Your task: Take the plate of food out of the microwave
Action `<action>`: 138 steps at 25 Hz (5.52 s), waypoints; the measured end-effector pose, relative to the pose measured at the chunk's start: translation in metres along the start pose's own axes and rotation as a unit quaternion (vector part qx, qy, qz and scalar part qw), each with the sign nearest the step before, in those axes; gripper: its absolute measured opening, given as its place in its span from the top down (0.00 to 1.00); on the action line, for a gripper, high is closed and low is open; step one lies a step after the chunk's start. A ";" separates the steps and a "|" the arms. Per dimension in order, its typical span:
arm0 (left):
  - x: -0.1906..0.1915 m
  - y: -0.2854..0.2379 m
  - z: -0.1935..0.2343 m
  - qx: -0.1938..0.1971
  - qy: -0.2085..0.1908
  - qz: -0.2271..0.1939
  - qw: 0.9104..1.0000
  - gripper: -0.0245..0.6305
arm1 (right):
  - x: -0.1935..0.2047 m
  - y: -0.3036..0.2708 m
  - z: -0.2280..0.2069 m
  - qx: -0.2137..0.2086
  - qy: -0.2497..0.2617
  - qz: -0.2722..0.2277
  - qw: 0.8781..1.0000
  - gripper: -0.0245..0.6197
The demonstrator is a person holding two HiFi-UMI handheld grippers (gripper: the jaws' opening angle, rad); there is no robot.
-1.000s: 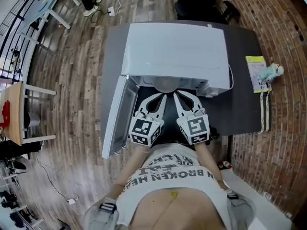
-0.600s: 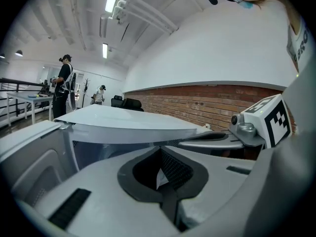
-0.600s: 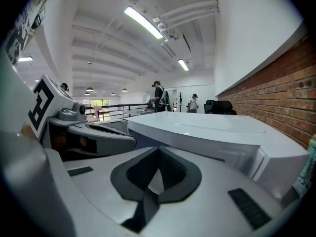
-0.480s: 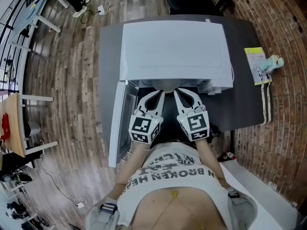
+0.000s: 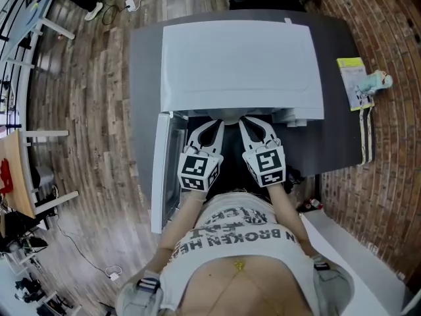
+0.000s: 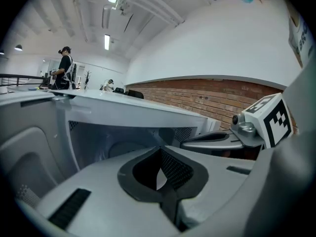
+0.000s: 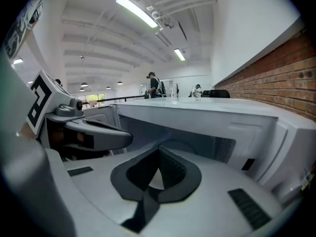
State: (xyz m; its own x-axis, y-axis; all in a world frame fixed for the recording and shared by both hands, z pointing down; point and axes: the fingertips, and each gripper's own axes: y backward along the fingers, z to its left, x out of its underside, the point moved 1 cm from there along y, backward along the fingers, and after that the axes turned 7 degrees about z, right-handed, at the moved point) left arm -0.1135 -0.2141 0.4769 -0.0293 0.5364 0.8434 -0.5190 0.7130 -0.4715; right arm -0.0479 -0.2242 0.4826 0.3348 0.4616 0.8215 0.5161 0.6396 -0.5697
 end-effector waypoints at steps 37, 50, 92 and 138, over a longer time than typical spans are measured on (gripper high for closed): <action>0.084 -0.046 0.057 -0.013 0.279 0.028 0.960 0.85 | 0.075 -0.060 -0.026 -0.011 -0.013 0.117 0.993 0.95; 0.099 -0.068 0.076 0.018 0.418 -0.005 0.908 0.78 | 0.082 -0.058 -0.034 -0.012 -0.037 0.121 0.992 0.95; 0.120 -0.066 0.065 0.054 0.563 -0.022 0.824 0.93 | 0.116 -0.057 -0.046 -0.076 -0.346 0.097 0.930 0.94; 0.111 -0.045 0.042 0.066 0.541 -0.038 0.838 0.93 | 0.106 -0.057 -0.039 -0.144 -0.489 0.020 0.860 0.89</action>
State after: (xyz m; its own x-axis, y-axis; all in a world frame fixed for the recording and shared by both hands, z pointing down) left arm -0.1297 -0.2054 0.6029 0.7618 0.6384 0.1096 -0.5767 0.7456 -0.3340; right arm -0.0110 -0.2359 0.6031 -0.3943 0.8660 0.3077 0.7404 0.4976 -0.4519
